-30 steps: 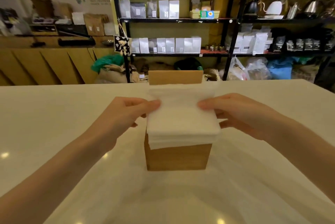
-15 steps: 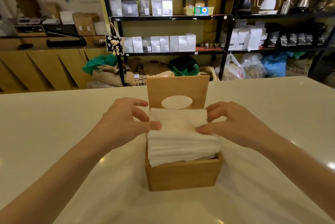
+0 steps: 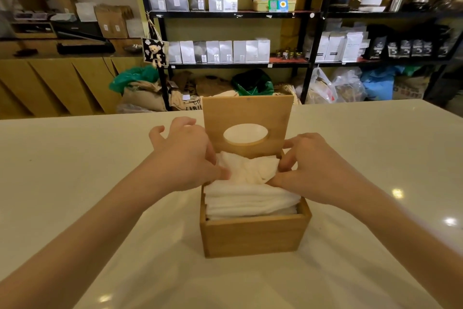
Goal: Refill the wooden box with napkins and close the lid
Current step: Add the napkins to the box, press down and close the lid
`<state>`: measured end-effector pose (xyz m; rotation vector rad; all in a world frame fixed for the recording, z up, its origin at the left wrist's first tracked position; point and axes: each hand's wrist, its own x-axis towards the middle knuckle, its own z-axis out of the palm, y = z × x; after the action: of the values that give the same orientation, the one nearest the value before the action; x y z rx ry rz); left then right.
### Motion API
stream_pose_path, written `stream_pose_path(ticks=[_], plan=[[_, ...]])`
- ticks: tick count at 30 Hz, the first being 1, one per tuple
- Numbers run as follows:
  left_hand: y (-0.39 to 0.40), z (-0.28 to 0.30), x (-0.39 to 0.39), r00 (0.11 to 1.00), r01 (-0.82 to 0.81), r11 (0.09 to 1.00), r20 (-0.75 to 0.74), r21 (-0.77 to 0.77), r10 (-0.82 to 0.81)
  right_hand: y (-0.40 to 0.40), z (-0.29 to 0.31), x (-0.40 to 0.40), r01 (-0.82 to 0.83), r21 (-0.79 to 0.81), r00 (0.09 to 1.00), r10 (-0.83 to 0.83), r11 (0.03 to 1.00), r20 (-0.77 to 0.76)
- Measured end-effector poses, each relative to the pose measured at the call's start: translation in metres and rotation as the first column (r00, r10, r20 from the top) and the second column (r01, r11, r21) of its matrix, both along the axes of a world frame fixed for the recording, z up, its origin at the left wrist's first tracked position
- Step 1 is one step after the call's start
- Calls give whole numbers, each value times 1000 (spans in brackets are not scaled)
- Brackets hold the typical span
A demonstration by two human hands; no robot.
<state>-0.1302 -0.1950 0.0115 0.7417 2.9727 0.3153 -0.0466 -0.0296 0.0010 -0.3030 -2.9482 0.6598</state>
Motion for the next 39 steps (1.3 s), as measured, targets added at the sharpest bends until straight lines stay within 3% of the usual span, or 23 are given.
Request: stream_pose_path(ticks=[5, 9, 24, 29, 34, 39], plan=[[2, -17, 4, 1000, 3, 999, 15, -33, -3, -9, 0, 0, -13, 221, 990, -19, 975, 140], [2, -19, 5, 1000, 23, 995, -19, -93, -25, -13, -2, -1, -36, 303, 985, -16, 952, 169], [0, -22, 36, 990, -6, 971, -136, -239, -28, -12, -6, 23, -128, 351, 984, 75, 928, 161], [2, -22, 43, 982, -48, 973, -191, -224, 5, -12, -4, 23, -122, 256, 982, 79, 959, 172], [-2, -24, 53, 938, -128, 977, -340, -170, 64, -18, -11, 24, 34, 443, 999, -37, 896, -3], [-8, -17, 59, 972, -126, 990, -205, -58, 112, -24, -8, 24, 98, 466, 992, -48, 880, -118]])
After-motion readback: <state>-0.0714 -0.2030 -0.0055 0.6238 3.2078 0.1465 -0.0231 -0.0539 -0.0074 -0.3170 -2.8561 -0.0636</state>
